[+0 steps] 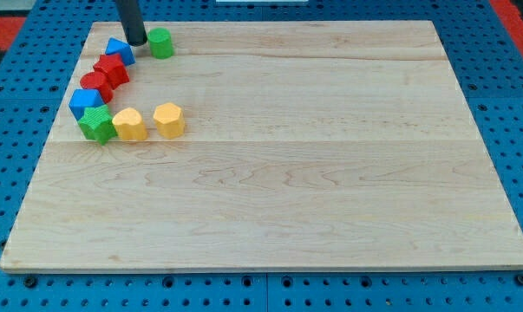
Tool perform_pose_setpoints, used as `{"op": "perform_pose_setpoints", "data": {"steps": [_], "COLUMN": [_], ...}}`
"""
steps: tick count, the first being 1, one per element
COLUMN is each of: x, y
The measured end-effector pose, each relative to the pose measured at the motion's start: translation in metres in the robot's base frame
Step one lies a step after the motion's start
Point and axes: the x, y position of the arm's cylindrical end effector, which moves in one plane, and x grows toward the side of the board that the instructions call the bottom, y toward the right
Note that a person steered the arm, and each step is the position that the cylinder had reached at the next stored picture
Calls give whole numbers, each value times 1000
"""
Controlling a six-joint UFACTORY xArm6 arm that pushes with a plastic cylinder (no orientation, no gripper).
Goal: Separate blue triangle from red star
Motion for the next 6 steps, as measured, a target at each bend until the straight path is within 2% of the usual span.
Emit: {"op": "perform_pose_setpoints", "data": {"steps": [1,2,4,5,6], "x": [-20,24,82,87,95], "y": [-66,-41,115,100,51]}}
